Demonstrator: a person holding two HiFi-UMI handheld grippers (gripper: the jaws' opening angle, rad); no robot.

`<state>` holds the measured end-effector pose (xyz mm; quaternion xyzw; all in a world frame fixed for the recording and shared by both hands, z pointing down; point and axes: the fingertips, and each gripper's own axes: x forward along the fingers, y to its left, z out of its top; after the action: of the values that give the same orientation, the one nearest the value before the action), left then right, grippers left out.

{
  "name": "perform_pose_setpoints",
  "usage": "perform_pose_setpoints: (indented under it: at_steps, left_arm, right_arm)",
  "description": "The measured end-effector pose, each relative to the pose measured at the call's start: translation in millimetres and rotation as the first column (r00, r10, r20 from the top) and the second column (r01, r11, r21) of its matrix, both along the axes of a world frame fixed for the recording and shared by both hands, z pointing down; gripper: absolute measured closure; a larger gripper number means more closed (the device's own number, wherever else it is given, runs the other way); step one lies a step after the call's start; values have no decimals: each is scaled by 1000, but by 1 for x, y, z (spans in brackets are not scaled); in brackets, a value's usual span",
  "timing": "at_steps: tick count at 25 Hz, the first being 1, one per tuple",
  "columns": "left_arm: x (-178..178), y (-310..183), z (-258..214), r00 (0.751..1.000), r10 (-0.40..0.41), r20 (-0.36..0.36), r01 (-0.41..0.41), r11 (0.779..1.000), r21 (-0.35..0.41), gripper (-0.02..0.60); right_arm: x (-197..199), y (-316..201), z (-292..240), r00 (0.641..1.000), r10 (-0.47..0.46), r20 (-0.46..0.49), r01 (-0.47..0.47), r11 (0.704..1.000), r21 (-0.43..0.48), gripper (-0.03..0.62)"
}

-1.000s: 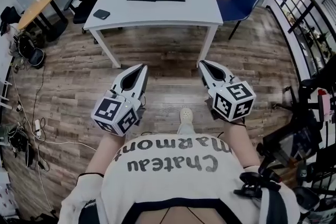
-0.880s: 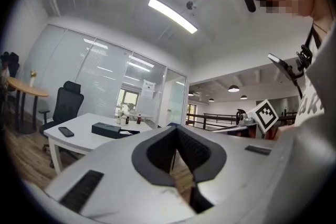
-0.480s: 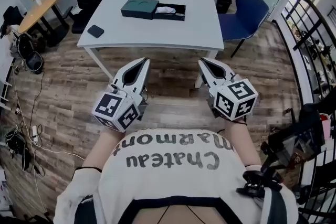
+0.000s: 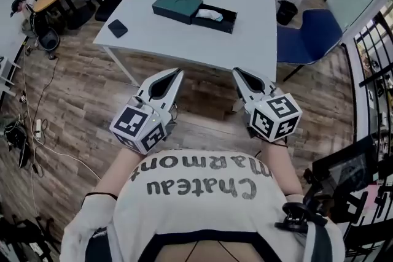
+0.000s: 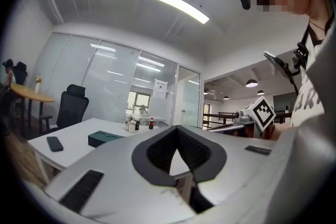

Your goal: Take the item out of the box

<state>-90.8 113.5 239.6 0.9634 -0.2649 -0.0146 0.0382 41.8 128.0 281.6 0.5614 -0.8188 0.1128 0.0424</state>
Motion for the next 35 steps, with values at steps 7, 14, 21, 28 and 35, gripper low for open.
perform_pose_setpoints:
  at_steps: [7,14,21,28,35]
  left_arm:
    - [10,-49,15,999,-12,53,11,1000,12,584]
    - [30,-127,19,999,53,4,-53,997,-48,584]
    - [56,-226,7,989,145,24,-145,989,-8,584]
    - [76,-307,22,970,238,44,-236,971,-48,584]
    - [91,-351,60,954,296,49,-288,948,-134,584]
  right_arm:
    - [-8,-62,28,997,-71,39,72,996,-45,592]
    - [1,-129,27,998,-40,39,42,998,-52,592]
    - [19,-218,16,999,43,33,-41,998,-50,592]
    - [28,-291,24,993,105,58,-102,993,-54,592]
    - [28,-334,33,991,75,110,-71,997,-43,592]
